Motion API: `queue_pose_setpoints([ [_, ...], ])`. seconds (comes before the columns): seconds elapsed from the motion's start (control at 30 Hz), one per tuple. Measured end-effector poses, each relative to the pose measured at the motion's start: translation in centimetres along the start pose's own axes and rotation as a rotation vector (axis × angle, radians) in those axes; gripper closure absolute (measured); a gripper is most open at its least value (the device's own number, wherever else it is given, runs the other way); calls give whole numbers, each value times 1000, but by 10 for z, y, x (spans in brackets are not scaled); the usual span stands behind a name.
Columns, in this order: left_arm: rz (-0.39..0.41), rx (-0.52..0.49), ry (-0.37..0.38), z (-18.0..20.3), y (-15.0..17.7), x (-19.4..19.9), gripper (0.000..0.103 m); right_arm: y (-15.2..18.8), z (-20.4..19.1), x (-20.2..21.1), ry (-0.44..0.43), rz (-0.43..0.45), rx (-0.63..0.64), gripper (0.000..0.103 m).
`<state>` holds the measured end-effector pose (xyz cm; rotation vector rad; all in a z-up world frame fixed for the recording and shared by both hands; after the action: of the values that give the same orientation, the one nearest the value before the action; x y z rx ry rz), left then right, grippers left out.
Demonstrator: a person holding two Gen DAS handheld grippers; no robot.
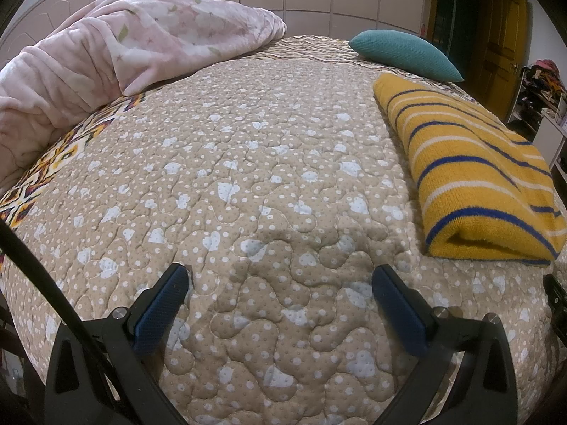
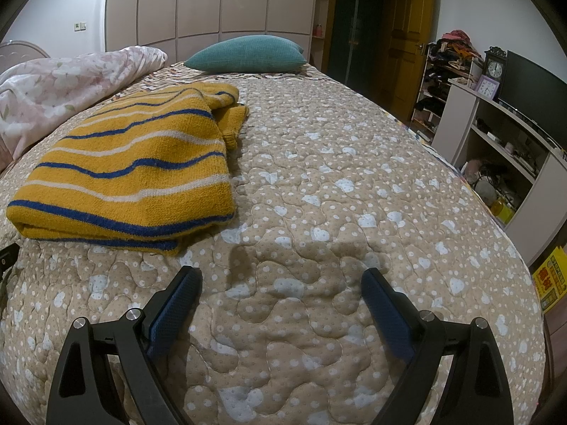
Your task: Fold small clothes
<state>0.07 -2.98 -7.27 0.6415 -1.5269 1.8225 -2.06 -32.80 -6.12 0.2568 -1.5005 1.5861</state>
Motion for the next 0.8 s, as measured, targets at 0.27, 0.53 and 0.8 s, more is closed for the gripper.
queue_pose_setpoints([
  [0.27,2,-1,-1,0,1,0,0,0,0,0,1,1,0,8],
  [0.53,2,1,-1,1,3,1,0,1,0,0,1,0,0,8],
  [0.8,4,2,-2,2,1,0,0,2,0,2,3,1,-1,8],
])
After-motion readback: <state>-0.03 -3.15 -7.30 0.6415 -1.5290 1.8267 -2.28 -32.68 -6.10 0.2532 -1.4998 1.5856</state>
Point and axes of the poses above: each gripper's, at about its wrist camera, not at the fingertips, and x roughly against the way its jaws point, z to its right, y to its underside, the point moved 8 cm from there along -x, roughly the way its jaws point, and after that the axes turned 15 degrees about y, right-handed, at the moved point
